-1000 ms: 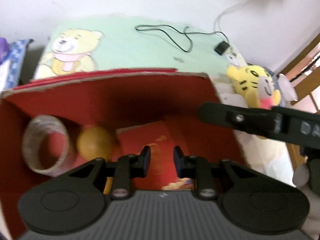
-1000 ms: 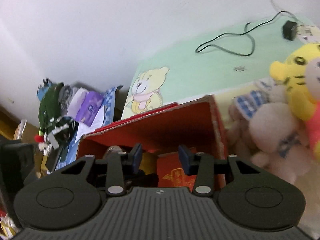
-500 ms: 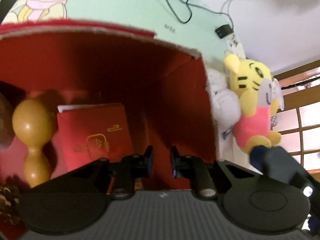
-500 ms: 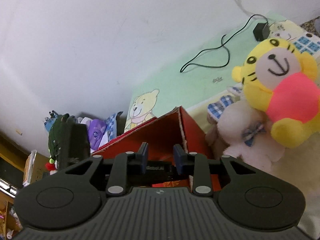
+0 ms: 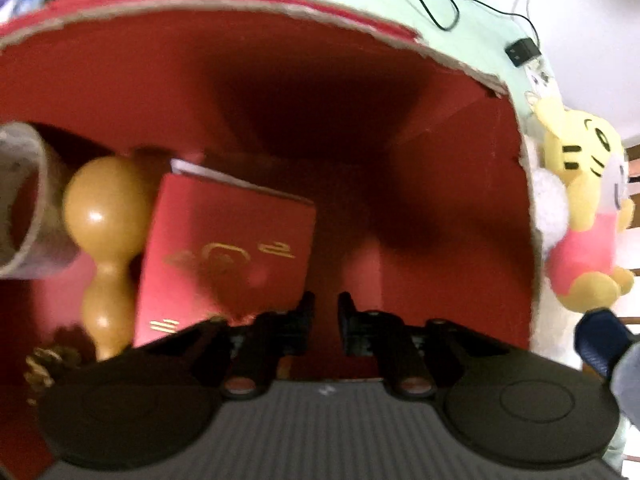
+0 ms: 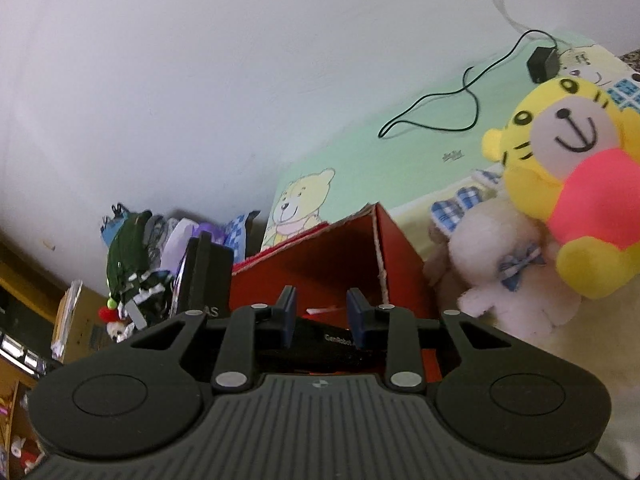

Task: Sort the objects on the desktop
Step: 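Move the right gripper out of the box down toward the scarf-wrapped tube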

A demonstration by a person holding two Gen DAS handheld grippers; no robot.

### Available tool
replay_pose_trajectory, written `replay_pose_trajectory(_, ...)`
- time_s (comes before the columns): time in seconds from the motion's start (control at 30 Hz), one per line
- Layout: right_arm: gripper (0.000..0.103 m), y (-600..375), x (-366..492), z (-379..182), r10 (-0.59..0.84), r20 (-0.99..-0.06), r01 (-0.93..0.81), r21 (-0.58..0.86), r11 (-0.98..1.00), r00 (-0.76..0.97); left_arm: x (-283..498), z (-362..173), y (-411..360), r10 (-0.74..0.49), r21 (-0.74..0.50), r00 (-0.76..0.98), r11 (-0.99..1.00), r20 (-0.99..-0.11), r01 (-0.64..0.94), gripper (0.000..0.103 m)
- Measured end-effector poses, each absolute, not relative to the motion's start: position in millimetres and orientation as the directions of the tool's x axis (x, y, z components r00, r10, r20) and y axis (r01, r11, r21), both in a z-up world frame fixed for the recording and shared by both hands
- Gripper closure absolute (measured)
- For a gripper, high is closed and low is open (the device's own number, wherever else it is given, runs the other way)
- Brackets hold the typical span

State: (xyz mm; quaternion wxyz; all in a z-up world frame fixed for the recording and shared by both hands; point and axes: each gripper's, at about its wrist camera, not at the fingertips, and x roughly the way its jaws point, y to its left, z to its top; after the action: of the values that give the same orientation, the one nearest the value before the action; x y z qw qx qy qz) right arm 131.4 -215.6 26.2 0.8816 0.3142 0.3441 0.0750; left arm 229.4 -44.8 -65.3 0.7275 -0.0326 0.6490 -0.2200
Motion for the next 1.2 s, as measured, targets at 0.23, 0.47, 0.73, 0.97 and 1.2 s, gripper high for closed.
replay_pose_trajectory(0.23,0.072,-206.0,137.2,20.6,0.377,-0.577,0.067,0.604,0.794,0.724,228.0,-63.3,-26.7,-0.362,-0.333,0.068,0.905,-0.930,0.266,0.096)
replay_pose_trajectory(0.47,0.072,-197.7,140.0,17.6,0.356,-0.599,0.076,0.575,0.815,0.717,224.2,-56.6,-18.9,-0.389,-0.342,0.087,0.881,-0.917,0.328,0.093)
replay_pose_trajectory(0.73,0.072,-200.5,133.0,21.3,0.374,-0.595,0.061,0.582,0.811,0.712,187.7,-10.8,17.8,-0.455,-0.351,0.191,0.843,-0.870,0.406,0.088)
replay_pose_trajectory(0.97,0.071,-196.3,112.0,25.3,0.429,-0.574,-0.006,0.595,0.804,0.698,135.3,42.8,53.2,-0.419,-0.262,0.405,0.883,-0.813,0.388,0.080)
replay_pose_trajectory(1.2,0.071,-187.5,79.6,33.0,0.535,-0.517,-0.145,0.614,0.776,0.668,76.4,57.6,89.7,-0.248,-0.130,0.555,0.961,-0.794,0.243,0.072)
